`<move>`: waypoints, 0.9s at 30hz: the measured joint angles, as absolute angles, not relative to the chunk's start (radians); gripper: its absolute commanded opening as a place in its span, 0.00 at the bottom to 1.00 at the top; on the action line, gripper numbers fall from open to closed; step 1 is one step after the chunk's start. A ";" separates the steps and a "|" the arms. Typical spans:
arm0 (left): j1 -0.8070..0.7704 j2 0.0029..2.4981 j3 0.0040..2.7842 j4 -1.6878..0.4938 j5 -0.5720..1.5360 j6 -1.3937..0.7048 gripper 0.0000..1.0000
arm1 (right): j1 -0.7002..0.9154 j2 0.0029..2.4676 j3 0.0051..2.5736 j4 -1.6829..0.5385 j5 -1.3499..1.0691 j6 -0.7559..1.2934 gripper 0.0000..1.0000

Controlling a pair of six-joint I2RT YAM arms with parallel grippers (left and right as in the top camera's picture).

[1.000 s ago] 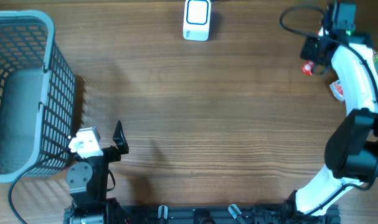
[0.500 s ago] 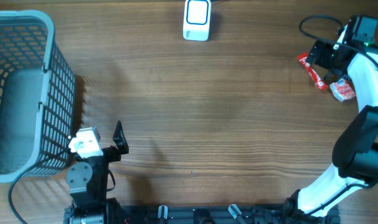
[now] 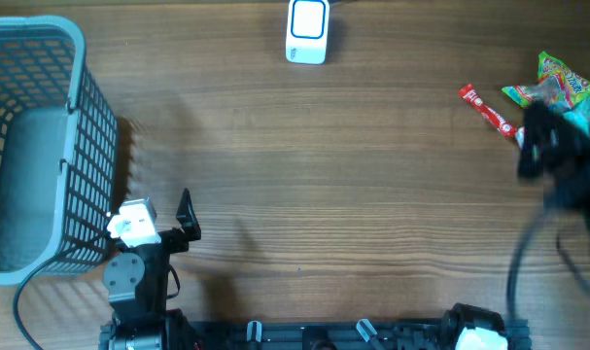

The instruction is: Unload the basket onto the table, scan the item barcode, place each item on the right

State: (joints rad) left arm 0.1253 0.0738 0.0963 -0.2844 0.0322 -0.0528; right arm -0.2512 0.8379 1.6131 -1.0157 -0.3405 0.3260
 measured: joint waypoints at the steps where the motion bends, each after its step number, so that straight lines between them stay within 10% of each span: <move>1: 0.125 0.074 0.096 -0.284 0.032 -0.053 1.00 | -0.251 0.799 1.614 -1.022 -0.340 0.327 1.00; 12: 0.125 0.074 0.096 -0.284 0.032 -0.053 1.00 | -0.251 0.487 1.600 -1.093 -0.427 -0.026 1.00; 27: 0.125 0.074 0.095 -0.284 0.032 -0.053 1.00 | -0.071 0.092 0.799 -0.183 -0.444 -0.196 1.00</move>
State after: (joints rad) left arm 0.1253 0.0738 0.0952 -0.2840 0.0322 -0.0528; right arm -0.0711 0.0917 0.7990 -0.1829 -0.4442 -0.1963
